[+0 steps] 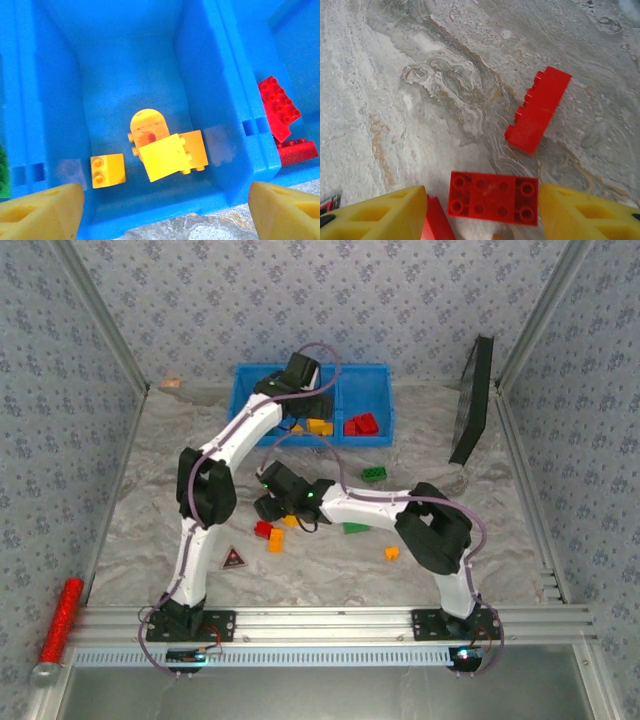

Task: Sort the legos into containers by color
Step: Pick up the lego from the center of the table.

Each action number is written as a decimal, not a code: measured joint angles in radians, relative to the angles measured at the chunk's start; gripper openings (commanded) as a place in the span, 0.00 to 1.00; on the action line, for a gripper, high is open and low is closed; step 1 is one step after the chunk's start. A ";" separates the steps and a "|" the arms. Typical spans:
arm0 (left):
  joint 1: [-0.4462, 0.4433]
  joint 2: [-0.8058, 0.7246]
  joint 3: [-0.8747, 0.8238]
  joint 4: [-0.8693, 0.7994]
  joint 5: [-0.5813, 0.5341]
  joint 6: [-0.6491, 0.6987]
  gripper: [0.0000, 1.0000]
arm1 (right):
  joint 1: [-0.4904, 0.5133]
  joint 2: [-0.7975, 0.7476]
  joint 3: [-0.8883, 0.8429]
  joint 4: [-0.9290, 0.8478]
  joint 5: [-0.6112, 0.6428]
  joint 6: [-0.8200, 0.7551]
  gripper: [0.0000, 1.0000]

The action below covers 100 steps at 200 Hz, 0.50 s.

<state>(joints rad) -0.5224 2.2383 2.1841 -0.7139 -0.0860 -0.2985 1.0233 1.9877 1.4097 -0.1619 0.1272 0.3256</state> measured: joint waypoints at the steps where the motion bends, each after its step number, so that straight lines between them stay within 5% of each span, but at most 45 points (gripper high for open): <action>1: 0.002 -0.002 0.000 -0.001 0.001 0.002 0.86 | 0.000 0.004 0.003 0.000 0.000 0.000 0.62; 100: 0.088 -0.327 -0.163 -0.085 0.042 0.140 0.92 | -0.039 0.237 0.285 -0.077 0.008 0.031 0.57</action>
<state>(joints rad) -0.4347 1.9114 2.0212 -0.7990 -0.0437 -0.1581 0.9844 2.2250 1.6943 -0.2386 0.1352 0.3569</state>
